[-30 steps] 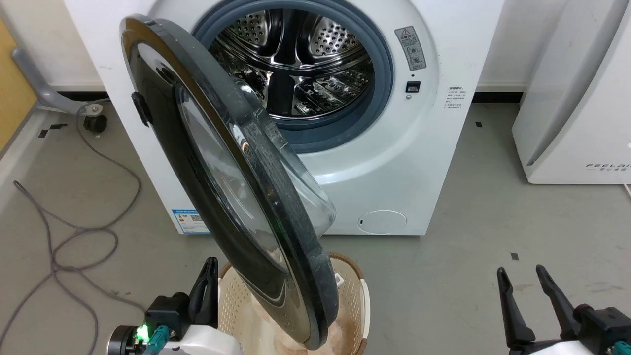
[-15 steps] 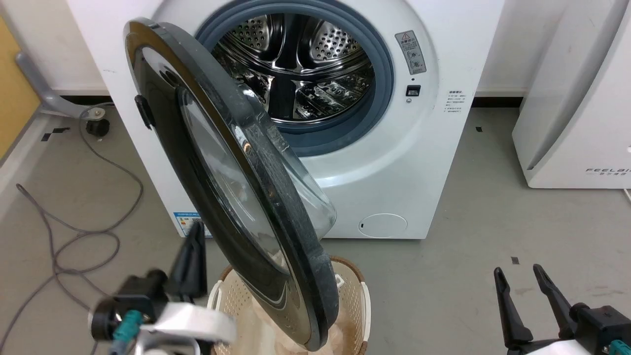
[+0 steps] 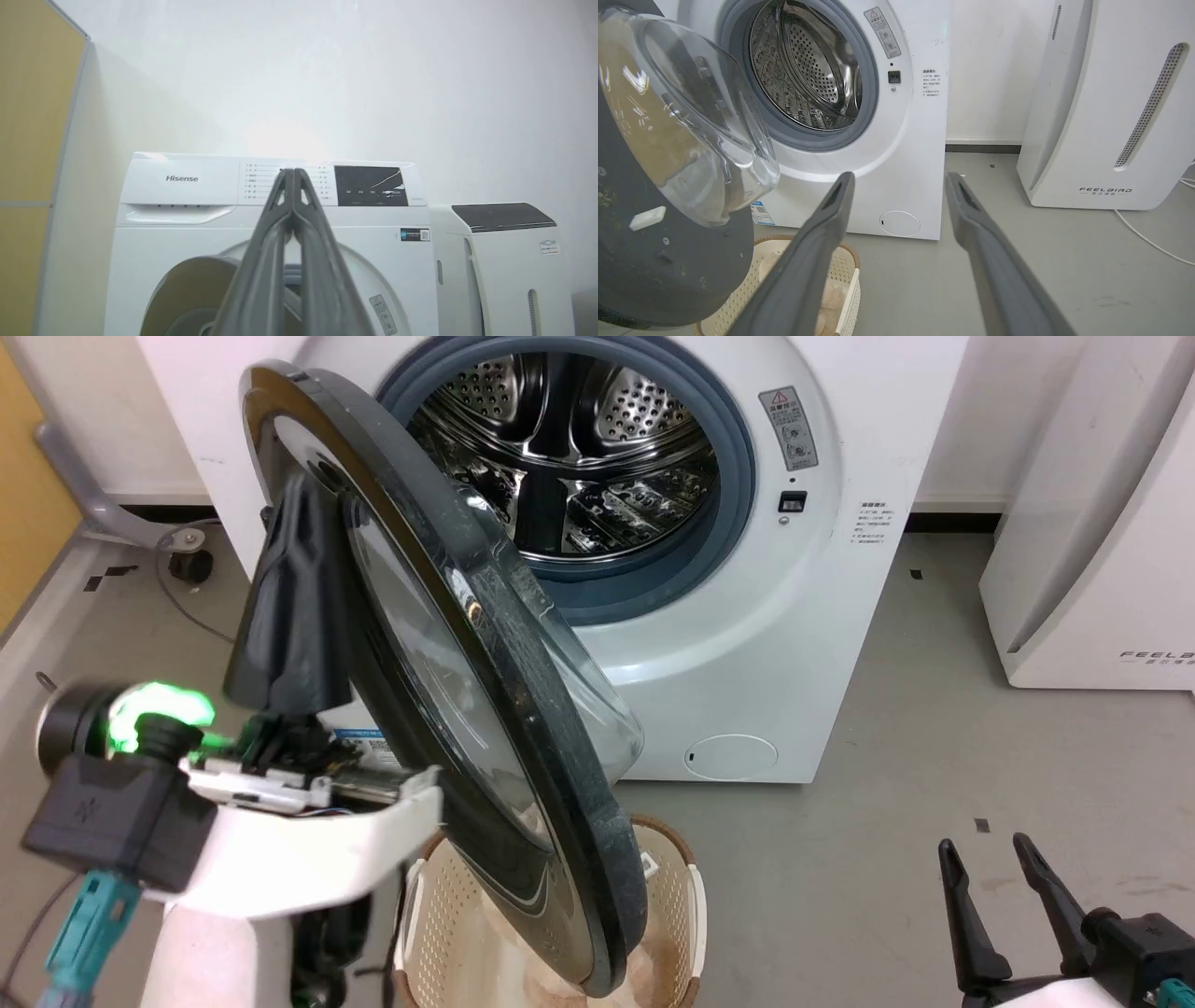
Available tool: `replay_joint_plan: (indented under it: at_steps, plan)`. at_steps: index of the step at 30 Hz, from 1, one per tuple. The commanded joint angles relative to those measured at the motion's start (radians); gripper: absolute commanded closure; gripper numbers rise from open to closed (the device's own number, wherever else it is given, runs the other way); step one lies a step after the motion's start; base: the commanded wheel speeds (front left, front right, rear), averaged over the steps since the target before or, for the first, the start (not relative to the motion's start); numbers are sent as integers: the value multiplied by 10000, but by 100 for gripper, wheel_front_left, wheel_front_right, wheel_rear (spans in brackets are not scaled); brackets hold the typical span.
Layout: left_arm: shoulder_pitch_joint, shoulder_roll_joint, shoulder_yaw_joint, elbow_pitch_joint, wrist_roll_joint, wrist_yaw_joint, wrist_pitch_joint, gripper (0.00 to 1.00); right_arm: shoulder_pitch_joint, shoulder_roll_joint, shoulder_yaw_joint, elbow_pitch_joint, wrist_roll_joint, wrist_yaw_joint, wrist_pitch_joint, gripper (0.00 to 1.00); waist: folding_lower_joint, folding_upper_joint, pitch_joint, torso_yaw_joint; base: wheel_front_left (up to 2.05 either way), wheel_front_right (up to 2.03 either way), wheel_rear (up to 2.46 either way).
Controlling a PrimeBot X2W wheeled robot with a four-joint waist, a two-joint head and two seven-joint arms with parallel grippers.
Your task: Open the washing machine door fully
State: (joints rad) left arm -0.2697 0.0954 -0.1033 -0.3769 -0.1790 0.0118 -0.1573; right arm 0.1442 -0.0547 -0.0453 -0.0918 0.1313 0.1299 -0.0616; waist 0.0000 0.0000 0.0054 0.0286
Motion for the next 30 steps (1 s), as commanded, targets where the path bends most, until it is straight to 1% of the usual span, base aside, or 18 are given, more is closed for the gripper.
replay_joint_plan:
  at_steps: [1, 5, 8, 12, 16, 19, 21, 22, 23, 24, 25, 30]
  plan:
    - [-405, -13, -312, -454, -2, -184, 146, 100, -46, 45, 27, -46, -26, 8, 27, 0, 0, 0, 32, -20, 0, 0, 0]
    - [-797, -116, -1178, -1095, -155, -523, 507, 100, -56, 45, 26, -62, -59, 8, 56, 0, 0, 0, 63, -73, 0, 0, 0]
    - [-921, -200, -2115, -1327, -367, -784, 923, 100, -58, 45, 20, -87, -78, 8, 100, 0, 0, 0, 107, -95, 0, 0, 0]
    - [-861, -236, -3482, -1378, -705, -1092, 1569, 100, -81, 45, 64, -121, -82, 8, 97, 0, 0, 0, 160, -134, 0, 0, 0]
    - [-403, -160, -4638, -1291, -1143, -1234, 2228, 100, -62, 45, 53, -68, -55, 8, 79, 0, 0, 0, 156, -172, 0, 0, 0]
    - [130, 11, -5250, -1099, -1463, -1268, 2760, 100, -37, 45, 36, -5, -21, 8, 50, 0, 0, 0, 139, -169, 0, 0, 0]
    - [337, 74, -5400, -1015, -1565, -1269, 2939, 100, -35, 45, 35, 11, -13, 8, 35, 0, 0, 0, 132, -167, 0, 0, 0]
    - [769, 187, -5646, -822, -1762, -1223, 3275, 100, -28, 45, 34, 44, -9, 8, 20, 0, 0, 0, 109, -164, 0, 0, 0]
    - [769, 187, -5646, -822, -1762, -1223, 3275, 100, -28, 45, 34, 44, -9, 8, 20, 0, 0, 0, 109, -164, 0, 0, 0]
    - [1178, 316, -5822, -582, -1926, -1138, 3588, 100, -26, 45, 27, 67, -12, 8, 13, 0, 0, 0, 102, -163, 0, 0, 0]
    - [1178, 316, -5822, -582, -1926, -1138, 3588, 100, -26, 45, 27, 67, -12, 8, 13, 0, 0, 0, 102, -163, 0, 0, 0]
    - [1787, 595, -5924, 229, -1968, -855, 3919, 100, -8, 45, -1, 123, -3, 8, 8, 0, 0, 0, 75, -117, 0, 0, 0]
